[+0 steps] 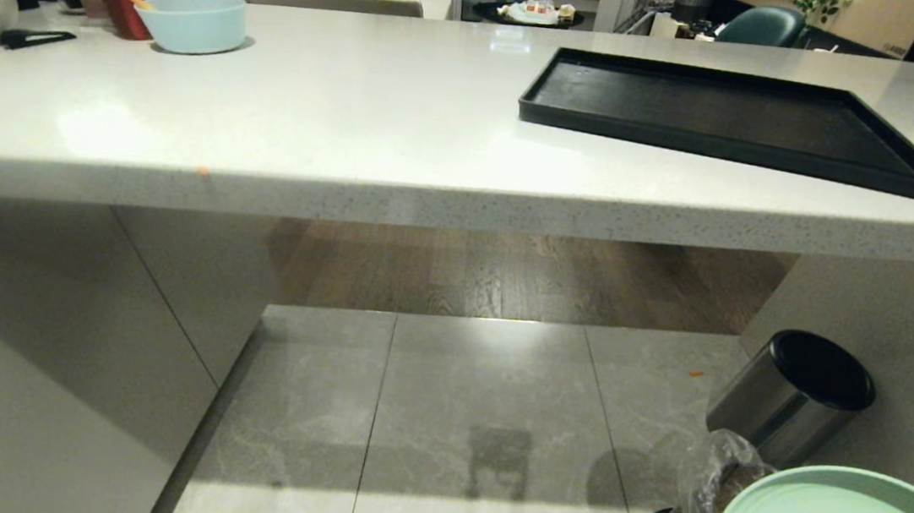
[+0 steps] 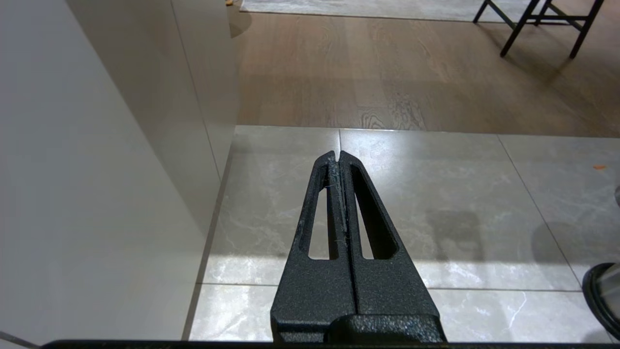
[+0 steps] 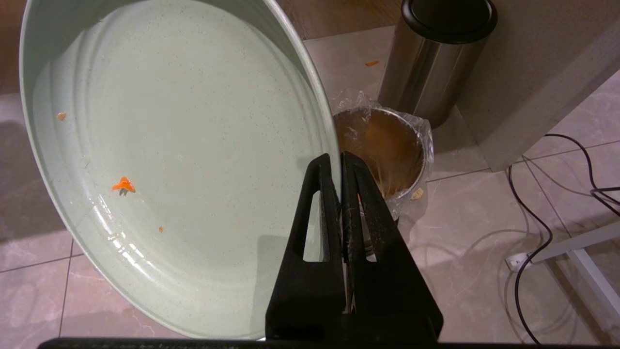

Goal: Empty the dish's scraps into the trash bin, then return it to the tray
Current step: Put the plate back to the table

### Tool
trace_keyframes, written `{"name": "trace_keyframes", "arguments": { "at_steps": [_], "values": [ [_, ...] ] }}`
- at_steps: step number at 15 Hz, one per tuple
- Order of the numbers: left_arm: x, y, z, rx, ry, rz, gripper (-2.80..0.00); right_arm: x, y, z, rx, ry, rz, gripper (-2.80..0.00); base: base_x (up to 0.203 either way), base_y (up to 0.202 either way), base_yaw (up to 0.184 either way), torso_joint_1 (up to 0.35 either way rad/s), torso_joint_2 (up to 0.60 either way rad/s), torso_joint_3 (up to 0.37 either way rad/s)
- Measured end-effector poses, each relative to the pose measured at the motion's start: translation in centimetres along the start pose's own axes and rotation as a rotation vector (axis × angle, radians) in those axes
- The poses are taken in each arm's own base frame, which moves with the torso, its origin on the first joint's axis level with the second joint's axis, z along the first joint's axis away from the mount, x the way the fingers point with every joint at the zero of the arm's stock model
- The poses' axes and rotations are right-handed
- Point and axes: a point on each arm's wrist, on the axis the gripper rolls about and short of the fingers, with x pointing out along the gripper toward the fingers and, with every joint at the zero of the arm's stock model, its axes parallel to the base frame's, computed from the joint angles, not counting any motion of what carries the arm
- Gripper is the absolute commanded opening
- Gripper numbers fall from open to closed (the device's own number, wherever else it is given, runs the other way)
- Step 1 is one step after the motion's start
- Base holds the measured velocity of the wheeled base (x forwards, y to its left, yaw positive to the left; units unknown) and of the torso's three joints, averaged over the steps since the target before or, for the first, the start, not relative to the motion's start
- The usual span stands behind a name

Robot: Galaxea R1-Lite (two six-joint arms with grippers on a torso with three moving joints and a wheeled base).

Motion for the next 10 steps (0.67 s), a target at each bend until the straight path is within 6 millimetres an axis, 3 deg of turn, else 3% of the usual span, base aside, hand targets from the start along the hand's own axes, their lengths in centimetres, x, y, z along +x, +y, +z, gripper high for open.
{"name": "trace_keyframes", "arguments": {
  "at_steps": [6,10],
  "values": [
    [0.00,0.00,0.00,0.000,0.000,0.000,-2.80,0.00,0.00,0.00,0.000,0.000,0.000,-2.80,0.000,0.000,0.000,0.000,0.00,0.000],
    [0.00,0.00,0.01,0.000,-0.001,0.000,-2.80,0.00,0.00,0.00,0.005,0.000,0.000,-2.80,0.000,0.000,0.000,-0.018,-0.13,-0.152]
  ]
}}
